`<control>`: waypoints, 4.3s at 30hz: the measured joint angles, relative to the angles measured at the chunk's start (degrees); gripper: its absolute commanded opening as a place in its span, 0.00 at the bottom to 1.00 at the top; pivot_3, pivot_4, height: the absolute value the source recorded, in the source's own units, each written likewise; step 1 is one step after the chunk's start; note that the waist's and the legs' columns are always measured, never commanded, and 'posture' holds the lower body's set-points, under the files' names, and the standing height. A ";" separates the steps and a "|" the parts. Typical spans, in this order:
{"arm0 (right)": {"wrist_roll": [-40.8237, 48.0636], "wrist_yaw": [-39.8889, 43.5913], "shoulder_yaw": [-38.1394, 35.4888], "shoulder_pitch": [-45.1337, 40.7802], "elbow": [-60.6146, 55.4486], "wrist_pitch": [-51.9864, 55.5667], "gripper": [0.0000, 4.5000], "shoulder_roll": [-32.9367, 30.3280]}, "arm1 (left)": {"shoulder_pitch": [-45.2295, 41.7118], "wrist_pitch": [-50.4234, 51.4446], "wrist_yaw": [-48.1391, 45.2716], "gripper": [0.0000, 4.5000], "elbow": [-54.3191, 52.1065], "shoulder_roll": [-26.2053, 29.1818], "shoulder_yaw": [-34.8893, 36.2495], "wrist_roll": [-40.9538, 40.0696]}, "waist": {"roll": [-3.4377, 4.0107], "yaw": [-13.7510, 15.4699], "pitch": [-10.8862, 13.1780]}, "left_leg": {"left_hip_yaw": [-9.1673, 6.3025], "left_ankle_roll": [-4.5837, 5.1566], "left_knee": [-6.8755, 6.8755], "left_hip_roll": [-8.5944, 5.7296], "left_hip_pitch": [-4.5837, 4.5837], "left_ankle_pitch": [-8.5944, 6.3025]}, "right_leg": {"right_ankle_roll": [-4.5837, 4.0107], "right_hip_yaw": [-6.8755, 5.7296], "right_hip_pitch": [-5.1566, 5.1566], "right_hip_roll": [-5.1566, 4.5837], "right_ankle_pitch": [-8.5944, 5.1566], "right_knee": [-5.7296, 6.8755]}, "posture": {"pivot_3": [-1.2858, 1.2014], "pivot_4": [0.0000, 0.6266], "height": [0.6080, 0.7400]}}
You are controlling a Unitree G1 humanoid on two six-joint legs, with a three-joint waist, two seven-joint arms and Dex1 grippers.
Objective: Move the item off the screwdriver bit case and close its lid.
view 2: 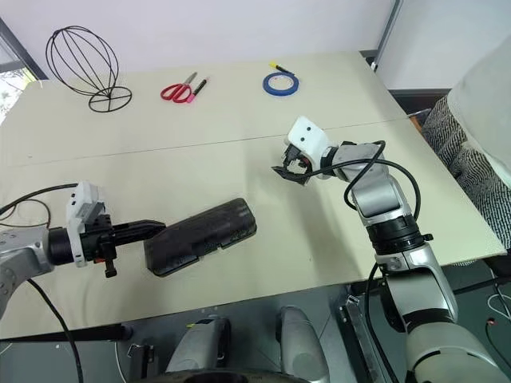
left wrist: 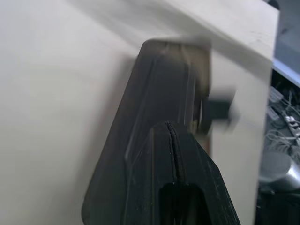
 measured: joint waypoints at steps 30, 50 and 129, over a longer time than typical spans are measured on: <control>37.55 -2.91 -5.31 4.40 -31.56 63.92 0.02 19.08 | -38.91 -19.71 -7.51 0.00 44.51 -8.29 -27.71 22.68 | -0.01 0.38 0.00 | -0.09 0.10 0.13 0.00 -0.07 -0.05 | 0.11 -0.09 0.00 0.06 0.06 0.07 | 0.52 0.24 1.00; 39.59 -14.50 4.93 9.27 -23.07 63.92 0.02 17.95 | -36.37 -21.01 -12.15 0.00 42.38 -10.65 -30.06 27.09 | -0.01 -0.05 0.00 | -0.10 0.11 0.10 0.01 -0.08 -0.06 | 0.12 -0.08 -0.02 0.07 0.06 0.08 | 0.52 0.24 1.00; 37.01 -22.76 6.65 9.72 -25.84 60.79 0.02 21.94 | -39.23 -34.75 -16.31 0.00 55.15 -13.65 -32.34 34.50 | 0.00 0.08 -0.07 | -0.14 0.13 0.14 0.02 0.06 -0.06 | 0.13 -0.11 0.13 0.08 0.06 0.09 | 0.52 0.24 1.00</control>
